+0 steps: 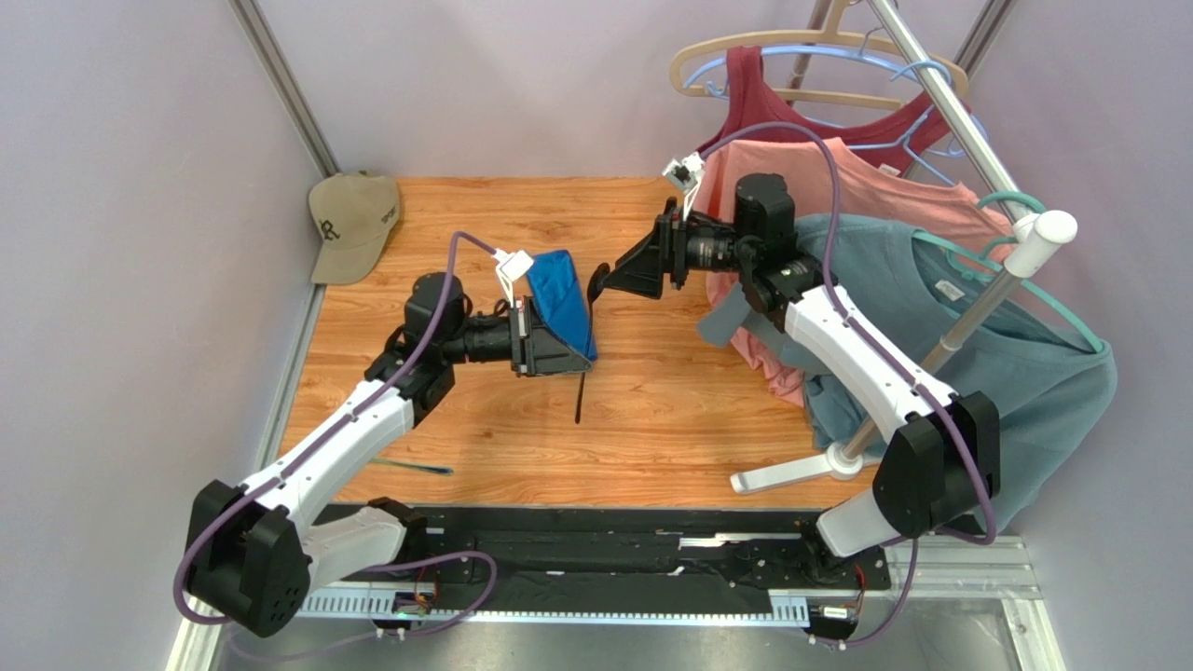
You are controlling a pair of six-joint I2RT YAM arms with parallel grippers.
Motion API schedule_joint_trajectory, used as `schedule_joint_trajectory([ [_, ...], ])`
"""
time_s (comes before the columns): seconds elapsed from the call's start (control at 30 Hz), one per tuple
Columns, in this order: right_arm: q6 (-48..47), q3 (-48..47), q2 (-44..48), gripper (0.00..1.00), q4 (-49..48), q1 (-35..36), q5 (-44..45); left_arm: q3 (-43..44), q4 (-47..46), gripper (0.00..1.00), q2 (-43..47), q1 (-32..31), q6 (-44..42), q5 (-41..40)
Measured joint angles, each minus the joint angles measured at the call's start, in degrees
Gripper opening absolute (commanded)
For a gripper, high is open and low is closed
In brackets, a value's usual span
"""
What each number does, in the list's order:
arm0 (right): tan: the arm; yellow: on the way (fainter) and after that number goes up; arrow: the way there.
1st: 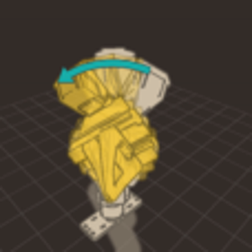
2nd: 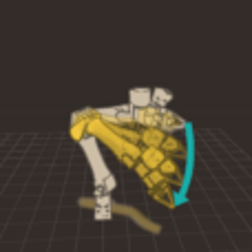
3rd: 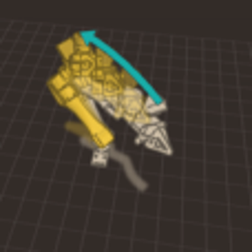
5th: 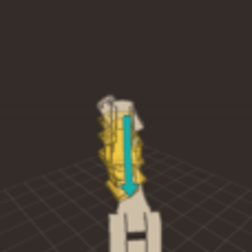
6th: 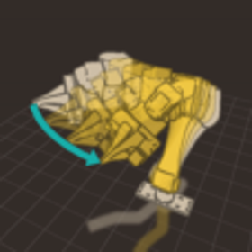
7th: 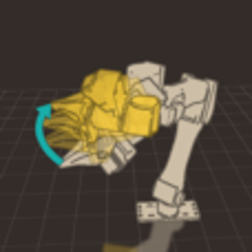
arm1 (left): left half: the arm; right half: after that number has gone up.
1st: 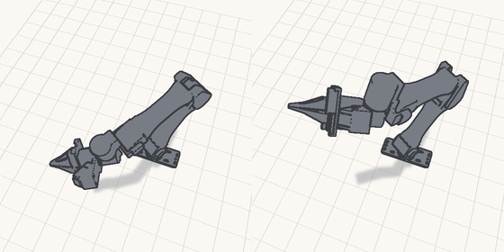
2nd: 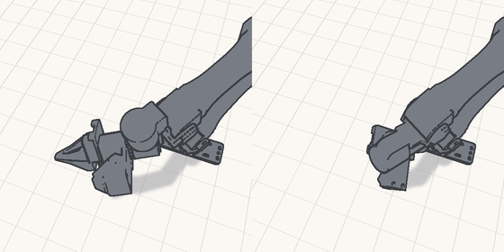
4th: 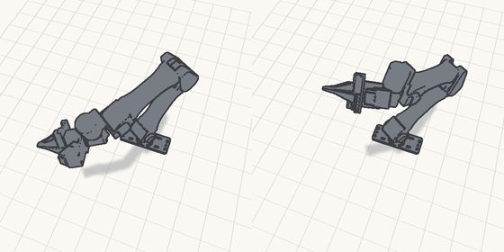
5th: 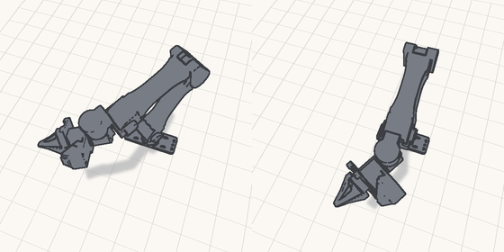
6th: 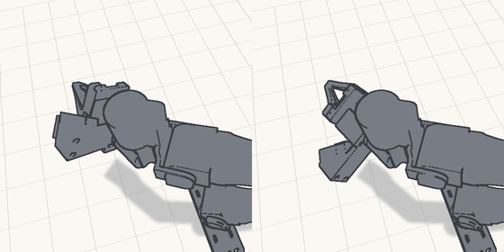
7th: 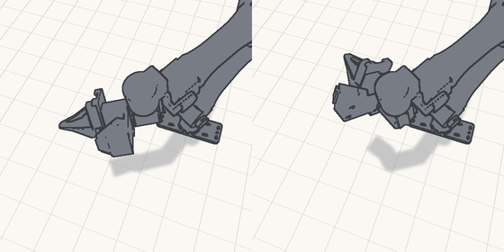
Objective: Fold the napkin into a case and place the utensils inside
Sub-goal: Pass from the left arm to the right
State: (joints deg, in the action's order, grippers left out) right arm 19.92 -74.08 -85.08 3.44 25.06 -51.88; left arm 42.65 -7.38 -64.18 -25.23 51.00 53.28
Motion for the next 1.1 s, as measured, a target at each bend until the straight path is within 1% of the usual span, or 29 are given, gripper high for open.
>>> schedule_joint_trajectory([
  [0.03, -0.09, 0.00, -0.20, 0.66, -0.94, -0.74, -1.29, -0.31, -1.33, 0.00, 0.79, 0.11, 0.94, 1.11],
  [0.1, 0.44, 0.07, -0.66, 0.67, -3.04, -1.95, -3.37, -0.61, -3.34, 0.00, 1.92, 0.26, 2.58, 2.47],
  [0.2, 5.07, 2.45, -0.76, 0.67, -9.88, -2.75, -4.70, -1.18, -6.97, 0.00, 2.91, 0.55, 5.38, 3.82],
  [0.3, 14.23, 7.45, -0.68, 0.66, -19.82, -2.34, -3.82, -1.49, -9.49, 0.00, 2.93, 0.72, 7.45, 4.26],
  [0.37, 22.43, 12.04, -0.63, 0.65, -29.29, -1.95, -1.92, -2.03, -11.93, 0.00, 2.93, 0.92, 9.09, 4.26],
  [0.4, 26.84, 14.75, -0.42, 0.61, -34.36, -1.70, -0.52, -2.49, -13.38, 0.00, 2.91, 0.98, 10.34, 4.24],
  [0.43, 30.01, 16.46, -0.35, 0.61, -37.81, -1.44, 0.33, -3.21, -15.43, 0.00, 2.86, 1.03, 11.56, 4.07],
  [0.57, 41.31, 18.53, -0.85, 0.56, -51.28, -0.42, 3.54, -6.38, -24.79, 0.00, 1.16, 1.07, 17.79, 3.65],
  [0.6, 43.58, 18.45, -1.03, 0.53, -54.40, -0.20, 4.04, -6.88, -26.58, 0.00, 0.48, 1.07, 19.21, 3.45],
  [0.73, 47.80, 17.70, -2.27, 0.50, -60.33, 0.79, 4.98, -7.96, -30.91, 0.00, -0.13, 1.07, 22.25, 3.04],
  [0.87, 49.59, 17.66, -3.37, 0.50, -61.90, 1.18, 5.35, -7.96, -32.35, 0.00, 0.09, 1.22, 23.30, 2.75],
  [1.1, 50.16, 17.66, -4.26, 0.39, -63.43, 1.57, 5.49, -7.93, -32.59, 0.00, 0.11, 1.29, 23.96, 2.75],
])
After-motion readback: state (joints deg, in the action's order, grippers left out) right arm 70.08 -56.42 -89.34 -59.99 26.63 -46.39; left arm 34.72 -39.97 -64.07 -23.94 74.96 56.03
